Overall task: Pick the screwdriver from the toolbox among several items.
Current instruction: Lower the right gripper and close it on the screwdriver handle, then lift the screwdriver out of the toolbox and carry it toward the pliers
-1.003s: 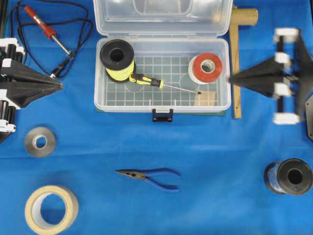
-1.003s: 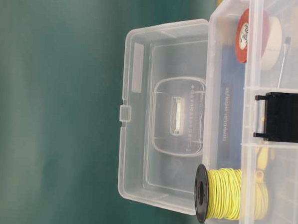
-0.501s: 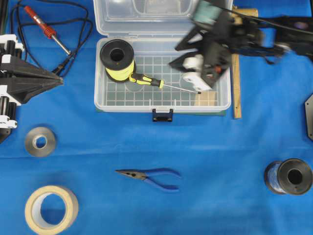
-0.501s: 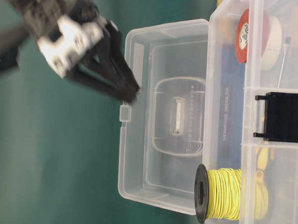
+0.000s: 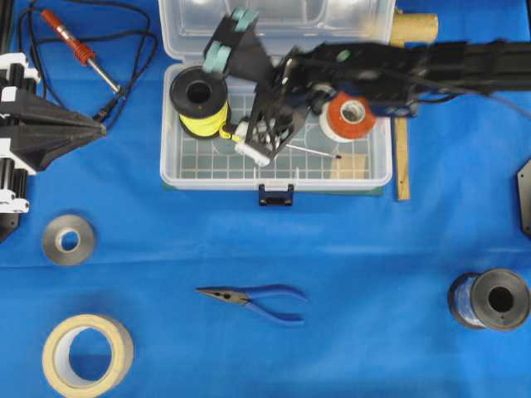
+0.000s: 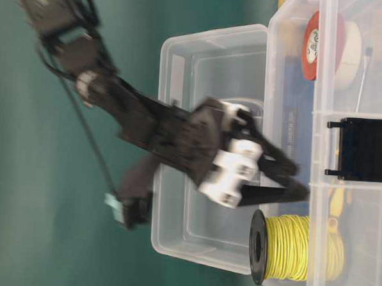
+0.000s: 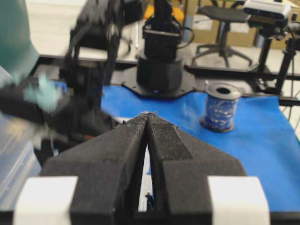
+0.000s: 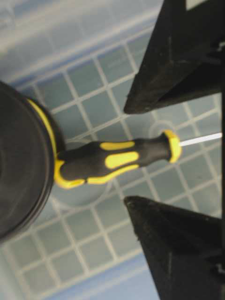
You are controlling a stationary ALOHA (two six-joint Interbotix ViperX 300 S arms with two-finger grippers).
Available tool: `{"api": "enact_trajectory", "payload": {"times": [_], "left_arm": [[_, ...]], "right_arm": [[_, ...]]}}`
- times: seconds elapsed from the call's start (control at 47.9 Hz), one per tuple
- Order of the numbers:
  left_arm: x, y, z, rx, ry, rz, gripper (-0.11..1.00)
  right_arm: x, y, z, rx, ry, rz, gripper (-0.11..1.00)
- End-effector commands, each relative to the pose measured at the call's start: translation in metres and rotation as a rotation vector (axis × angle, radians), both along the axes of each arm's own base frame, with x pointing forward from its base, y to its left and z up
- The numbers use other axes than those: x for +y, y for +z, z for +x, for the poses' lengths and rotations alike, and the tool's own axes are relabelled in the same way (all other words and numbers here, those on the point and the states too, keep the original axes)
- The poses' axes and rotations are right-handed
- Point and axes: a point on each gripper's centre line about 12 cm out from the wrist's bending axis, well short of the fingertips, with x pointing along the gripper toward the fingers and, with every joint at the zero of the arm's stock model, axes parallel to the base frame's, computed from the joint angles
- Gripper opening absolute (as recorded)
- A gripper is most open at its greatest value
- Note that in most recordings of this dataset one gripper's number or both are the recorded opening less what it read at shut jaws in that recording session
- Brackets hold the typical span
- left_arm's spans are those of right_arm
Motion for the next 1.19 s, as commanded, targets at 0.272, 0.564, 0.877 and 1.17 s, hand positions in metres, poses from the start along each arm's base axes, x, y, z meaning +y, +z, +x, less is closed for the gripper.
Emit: {"api": "enact_trajectory", "payload": {"times": [0.272, 0.564, 0.877, 1.17], "left_arm": [[0.003, 0.005, 0.000, -0.017, 0.013, -0.004, 0.00], [0.003, 0.004, 0.000, -0.014, 0.014, -0.004, 0.01], [0.006, 0.004, 0.000, -0.014, 0.030, -0.005, 0.00], [0.009, 0.004, 0.000, -0.013, 0.045, -0.005, 0.00]], "right_arm": [[0.010, -0.031, 0.009, 0.051, 0.013, 0.005, 0.69], [0.016, -0.010, 0.001, 0.078, 0.021, 0.011, 0.26], [0.032, 0.105, -0.026, -0.073, 0.043, -0.019, 0.26], [0.112, 0.127, -0.020, -0.167, 0.155, 0.018, 0.26]]}}
